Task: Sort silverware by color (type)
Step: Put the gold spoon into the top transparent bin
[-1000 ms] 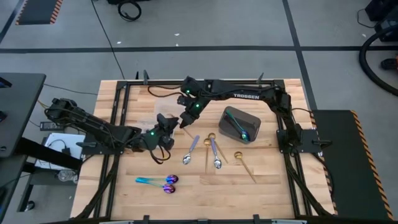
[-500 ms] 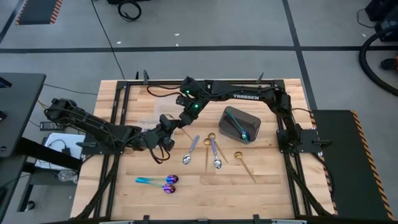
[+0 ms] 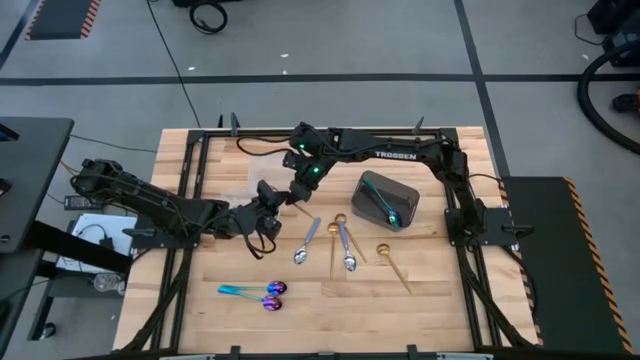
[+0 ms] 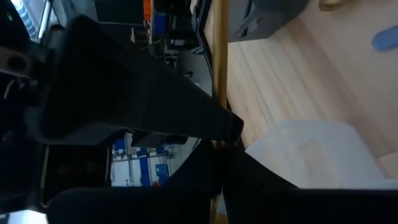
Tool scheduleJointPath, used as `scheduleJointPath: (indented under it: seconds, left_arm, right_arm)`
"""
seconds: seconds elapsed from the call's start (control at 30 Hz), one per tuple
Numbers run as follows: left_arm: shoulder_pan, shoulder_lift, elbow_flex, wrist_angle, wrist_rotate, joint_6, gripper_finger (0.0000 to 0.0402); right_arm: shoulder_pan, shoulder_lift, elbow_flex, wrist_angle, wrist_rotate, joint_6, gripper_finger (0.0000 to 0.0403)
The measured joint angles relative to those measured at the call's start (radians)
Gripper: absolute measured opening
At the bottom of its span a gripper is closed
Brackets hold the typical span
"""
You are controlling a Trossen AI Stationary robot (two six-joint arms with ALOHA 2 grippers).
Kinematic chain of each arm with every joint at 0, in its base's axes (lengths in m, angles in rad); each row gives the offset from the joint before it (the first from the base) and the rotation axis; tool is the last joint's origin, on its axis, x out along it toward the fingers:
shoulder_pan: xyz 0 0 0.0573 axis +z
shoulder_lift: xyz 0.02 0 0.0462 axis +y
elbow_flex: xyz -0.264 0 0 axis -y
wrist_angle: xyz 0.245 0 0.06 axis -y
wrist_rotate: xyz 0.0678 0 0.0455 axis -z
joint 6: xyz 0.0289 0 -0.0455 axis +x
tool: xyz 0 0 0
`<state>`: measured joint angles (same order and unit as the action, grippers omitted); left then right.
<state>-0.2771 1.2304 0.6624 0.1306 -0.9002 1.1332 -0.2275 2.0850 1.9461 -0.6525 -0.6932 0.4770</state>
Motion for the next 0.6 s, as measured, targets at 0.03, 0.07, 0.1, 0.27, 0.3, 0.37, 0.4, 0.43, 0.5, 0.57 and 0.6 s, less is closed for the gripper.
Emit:
scheduleJointPath:
  seconds: [0.03, 0.07, 0.1, 0.27, 0.3, 0.37, 0.4, 0.43, 0.5, 0.57, 0.6]
  left_arm:
    - [0.001, 0.0, 0.0, -0.006, 0.002, -0.009, 0.002]
    - [0.003, 0.0, 0.0, -0.013, 0.006, -0.022, 0.002]
    - [0.006, 0.0, 0.0, -0.02, 0.011, -0.028, 0.002]
    - [0.006, 0.002, 0.0, -0.037, 0.018, -0.052, 0.002]
    - [0.006, 0.002, 0.0, -0.039, 0.018, -0.055, 0.002]
    - [0.006, 0.002, 0.0, -0.05, 0.022, -0.076, 0.002]
    - [0.006, 0.002, 0.0, -0.057, 0.021, -0.083, 0.002]
    - [0.005, 0.002, 0.0, -0.066, 0.021, -0.096, 0.002]
    - [0.007, 0.002, 0.0, -0.096, 0.02, -0.12, 0.002]
    - [0.017, 0.002, 0.0, -0.129, 0.017, -0.156, 0.002]
    - [0.025, 0.002, 0.0, -0.147, 0.016, -0.175, 0.002]
  right_arm:
    - [-0.002, 0.0, 0.0, 0.0, -0.006, -0.003, 0.0099]
    - [-0.004, 0.0, 0.0, -0.002, -0.01, -0.005, 0.011]
    - [-0.007, 0.0, 0.0, -0.006, -0.011, -0.008, 0.0121]
    - [-0.037, -0.002, 0.003, -0.04, -0.035, -0.03, 0.0169]
    - [-0.043, -0.002, 0.003, -0.043, -0.05, -0.03, 0.0177]
    - [-0.057, -0.003, 0.003, -0.046, -0.065, -0.031, 0.0191]
    - [-0.061, -0.006, 0.003, -0.052, -0.065, -0.035, 0.0197]
    - [-0.066, -0.01, 0.003, -0.056, -0.061, -0.041, 0.0202]
    - [-0.075, -0.021, 0.003, -0.077, -0.043, -0.065, 0.0211]
    - [-0.084, -0.028, 0.003, -0.108, -0.016, -0.101, 0.0217]
    - [-0.088, -0.031, 0.003, -0.138, 0.014, -0.121, 0.0218]
